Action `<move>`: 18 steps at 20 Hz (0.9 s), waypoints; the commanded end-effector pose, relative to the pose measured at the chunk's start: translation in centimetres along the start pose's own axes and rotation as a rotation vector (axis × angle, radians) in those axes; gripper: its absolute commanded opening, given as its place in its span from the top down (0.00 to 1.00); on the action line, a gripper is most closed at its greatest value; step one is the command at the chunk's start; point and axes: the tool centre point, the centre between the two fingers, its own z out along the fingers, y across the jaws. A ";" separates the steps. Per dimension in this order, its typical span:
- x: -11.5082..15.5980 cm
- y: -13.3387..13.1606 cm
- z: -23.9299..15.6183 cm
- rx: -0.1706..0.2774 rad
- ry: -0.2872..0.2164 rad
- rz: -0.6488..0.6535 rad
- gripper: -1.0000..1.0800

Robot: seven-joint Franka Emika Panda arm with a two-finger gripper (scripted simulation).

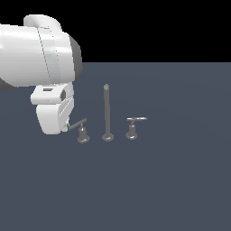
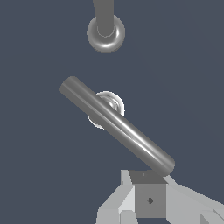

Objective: Turn on the faucet by rotating a designated handle.

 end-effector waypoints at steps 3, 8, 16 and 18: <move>2.0 0.9 0.0 -0.003 0.005 0.011 1.00; 3.7 2.1 -0.1 -0.006 0.008 0.016 1.00; 5.5 1.6 -0.1 -0.004 0.005 0.005 1.00; 6.9 1.4 -0.1 -0.005 0.007 0.011 1.00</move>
